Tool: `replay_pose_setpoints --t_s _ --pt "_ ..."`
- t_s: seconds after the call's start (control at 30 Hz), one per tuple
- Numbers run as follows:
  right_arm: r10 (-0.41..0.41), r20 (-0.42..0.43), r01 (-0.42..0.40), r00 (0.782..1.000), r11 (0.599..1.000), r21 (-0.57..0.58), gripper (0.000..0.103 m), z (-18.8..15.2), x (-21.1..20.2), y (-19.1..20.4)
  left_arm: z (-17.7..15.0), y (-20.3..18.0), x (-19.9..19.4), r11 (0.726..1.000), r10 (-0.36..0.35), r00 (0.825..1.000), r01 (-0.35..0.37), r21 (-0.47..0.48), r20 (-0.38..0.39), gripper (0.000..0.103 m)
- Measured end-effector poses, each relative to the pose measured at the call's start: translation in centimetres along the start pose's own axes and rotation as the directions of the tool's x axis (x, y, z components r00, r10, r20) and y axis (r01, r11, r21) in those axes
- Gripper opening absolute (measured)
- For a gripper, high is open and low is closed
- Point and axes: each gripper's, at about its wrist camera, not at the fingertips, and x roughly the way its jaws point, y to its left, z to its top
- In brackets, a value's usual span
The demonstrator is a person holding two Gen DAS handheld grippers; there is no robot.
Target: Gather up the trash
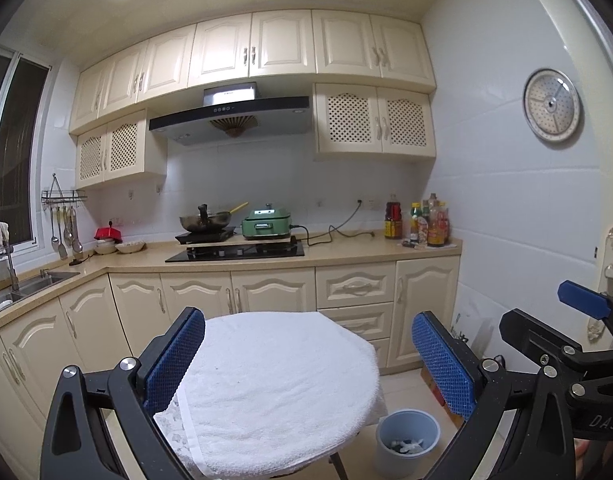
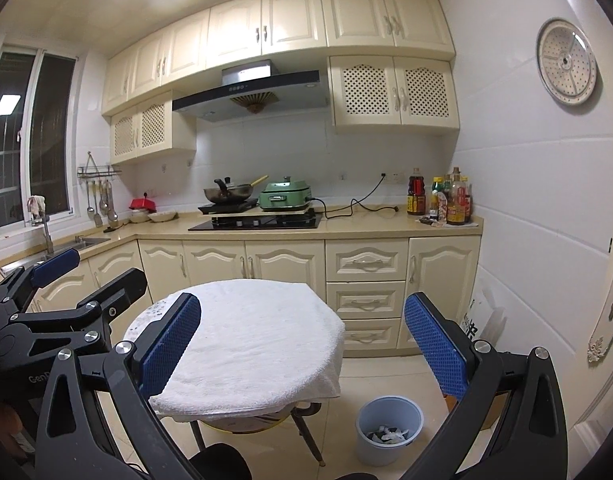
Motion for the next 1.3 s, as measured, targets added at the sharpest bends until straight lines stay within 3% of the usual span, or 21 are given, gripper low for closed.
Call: replay_pose_setpoints --t_s 1.3 --pt "0.008 -0.01 -0.008 1.0 1.0 0.029 0.103 0.0 0.1 -0.8 -0.5 1.9 3.3 1.0 -0.004 1.0 0.004 0.009 0.007 0.102"
